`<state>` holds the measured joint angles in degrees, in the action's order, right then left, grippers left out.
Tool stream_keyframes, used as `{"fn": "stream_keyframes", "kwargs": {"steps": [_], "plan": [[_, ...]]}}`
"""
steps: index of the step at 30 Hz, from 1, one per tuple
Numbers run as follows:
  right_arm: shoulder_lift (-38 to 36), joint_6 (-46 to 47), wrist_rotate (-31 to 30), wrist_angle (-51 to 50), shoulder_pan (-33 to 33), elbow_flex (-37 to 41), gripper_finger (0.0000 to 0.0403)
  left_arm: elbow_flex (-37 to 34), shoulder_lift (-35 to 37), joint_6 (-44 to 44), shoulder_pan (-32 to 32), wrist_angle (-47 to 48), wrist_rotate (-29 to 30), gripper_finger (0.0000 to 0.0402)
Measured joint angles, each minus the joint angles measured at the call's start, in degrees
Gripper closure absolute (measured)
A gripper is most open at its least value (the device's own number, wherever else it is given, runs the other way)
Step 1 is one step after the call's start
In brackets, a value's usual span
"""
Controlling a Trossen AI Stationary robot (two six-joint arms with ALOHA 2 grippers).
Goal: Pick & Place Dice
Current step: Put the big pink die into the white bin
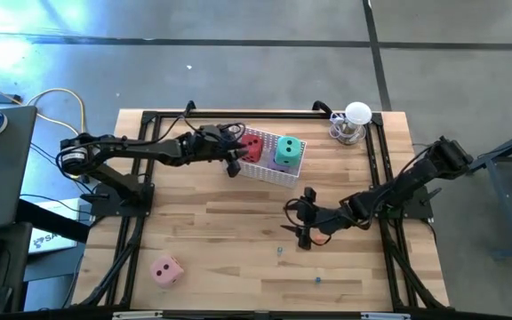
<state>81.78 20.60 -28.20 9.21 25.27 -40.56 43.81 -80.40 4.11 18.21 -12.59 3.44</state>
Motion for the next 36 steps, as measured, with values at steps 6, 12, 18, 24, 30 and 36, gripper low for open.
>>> {"fn": "stream_keyframes", "kwargs": {"steps": [6,12,18,24,30,36], "plan": [[0.07,2.62,-0.17,0.0,1.48,0.0,0.014,-0.02,0.02,0.23,-2.76,0.13,1.76,0.0249],[0.09,4.76,-0.16,0.0,3.8,0.0,0.014,-0.02,0.44,-0.7,-6.93,0.24,8.94,0.0227],[0.09,4.76,-0.16,-0.01,5.98,0.0,0.014,-0.11,4.92,0.62,-12.23,2.09,8.9,0.0224],[0.09,3.54,-0.38,0.01,6.22,0.0,0.014,-0.11,12.73,-2.39,-19.46,3.27,11.72,0.0224],[0.09,3.69,-0.38,0.02,5.73,0.0,0.014,-0.11,17.08,0.14,-26.89,4.68,14.25,0.0224],[0.09,3.78,-0.38,0.09,5.71,0.0,0.014,-0.11,18.49,5.5,-33.39,4.78,14.42,0.0224]]}}
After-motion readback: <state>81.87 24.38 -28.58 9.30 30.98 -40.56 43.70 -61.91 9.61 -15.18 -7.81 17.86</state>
